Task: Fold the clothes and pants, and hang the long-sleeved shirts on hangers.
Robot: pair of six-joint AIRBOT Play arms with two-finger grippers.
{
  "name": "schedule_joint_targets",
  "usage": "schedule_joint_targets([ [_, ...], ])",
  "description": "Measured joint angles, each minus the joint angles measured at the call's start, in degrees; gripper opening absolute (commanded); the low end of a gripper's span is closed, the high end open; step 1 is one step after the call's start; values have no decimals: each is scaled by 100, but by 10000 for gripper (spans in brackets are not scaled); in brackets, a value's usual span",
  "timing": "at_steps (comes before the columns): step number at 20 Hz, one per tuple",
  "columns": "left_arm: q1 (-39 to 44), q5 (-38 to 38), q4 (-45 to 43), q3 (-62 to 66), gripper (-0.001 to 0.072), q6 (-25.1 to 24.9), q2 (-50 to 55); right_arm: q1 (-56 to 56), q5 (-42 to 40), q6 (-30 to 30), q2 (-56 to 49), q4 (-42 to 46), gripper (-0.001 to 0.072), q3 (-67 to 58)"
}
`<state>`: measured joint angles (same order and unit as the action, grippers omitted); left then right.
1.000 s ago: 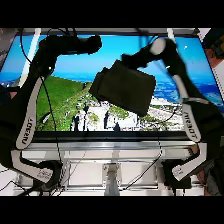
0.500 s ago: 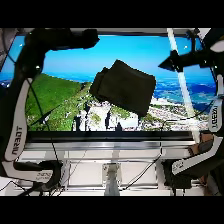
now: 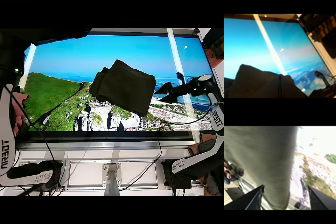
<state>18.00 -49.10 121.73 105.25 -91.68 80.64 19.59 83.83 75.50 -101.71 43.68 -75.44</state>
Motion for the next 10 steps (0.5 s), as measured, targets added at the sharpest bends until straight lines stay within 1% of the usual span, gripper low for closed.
schedule_joint_targets([
  [3, 0, -15, 0, 0, 8, -2, -24, -258, -63, 197, -122, -61, 676, 142],
  [7, 0, -168, 0, 0, 8, -4, -35, -651, -2, 9, -184, -391, 677, 160],
  [9, 0, -260, 0, 0, 8, -4, -35, -846, -120, -31, -199, -442, 673, 151],
  [10, 0, -313, 0, 0, 8, -7, -35, -935, -238, -35, -205, -442, 646, 149],
])
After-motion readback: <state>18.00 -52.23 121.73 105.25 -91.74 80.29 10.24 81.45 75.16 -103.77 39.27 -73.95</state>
